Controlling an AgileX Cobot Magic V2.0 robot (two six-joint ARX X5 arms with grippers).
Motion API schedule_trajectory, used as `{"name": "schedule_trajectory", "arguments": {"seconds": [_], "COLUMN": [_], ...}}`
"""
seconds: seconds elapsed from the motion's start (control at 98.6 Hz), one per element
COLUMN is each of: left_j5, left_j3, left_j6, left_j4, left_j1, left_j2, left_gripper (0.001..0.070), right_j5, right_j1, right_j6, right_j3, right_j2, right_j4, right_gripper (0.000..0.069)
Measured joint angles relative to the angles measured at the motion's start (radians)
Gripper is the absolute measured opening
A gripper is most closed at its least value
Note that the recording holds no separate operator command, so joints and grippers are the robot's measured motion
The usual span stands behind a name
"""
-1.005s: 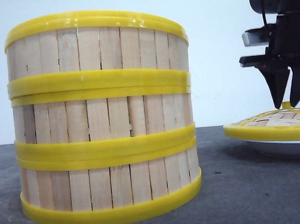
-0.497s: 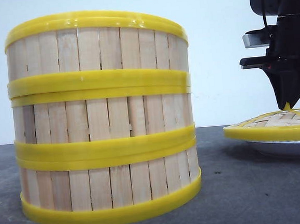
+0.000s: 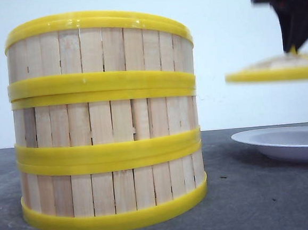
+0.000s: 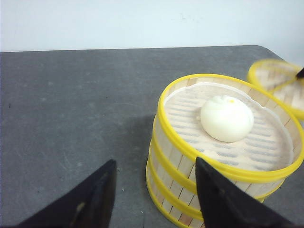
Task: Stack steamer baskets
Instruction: 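Lift the bamboo lid with the right gripper and carry it over the stack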
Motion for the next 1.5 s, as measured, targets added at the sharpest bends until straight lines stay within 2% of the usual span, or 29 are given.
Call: {"name": "schedule_trajectory", "arguments": {"seconds": [0.233, 0.446, 0.68, 0.893, 1.502], "left_j5": [0.0, 0.0, 0.0, 0.0, 0.003], "left_j3": [0.0, 0.0, 0.0, 0.0, 0.0], "left_j6": [0.0, -0.005, -0.022, -0.025, -0.026], "left_j4": [0.0, 0.0, 0.0, 0.0, 0.0], "left_j1": [0.0, 0.0, 0.0, 0.0, 0.0], "left_j2": [0.0, 0.0, 0.0, 0.0, 0.0], "left_gripper": [0.0305, 0.0305, 0.0305, 0.0305, 0.0305], "right_j5": [-0.119, -0.133, -0.139, -0.13, -0.098], "right_j1": [0.083, 0.253, 0.451, 0.574, 0.69], "right_j6": [-0.017, -0.026, -0.026, -0.026, -0.026], "right_j3": [0.226, 0.373, 0.404, 0.42, 0.427], "right_j2": [-0.025, -0.029, -0.005, 0.068, 0.188], "right_j4": [-0.169, -0.207, -0.235, -0.228, -0.152], "right_gripper": [0.0054, 0.0054, 0.0052, 0.0051, 0.0051]}}
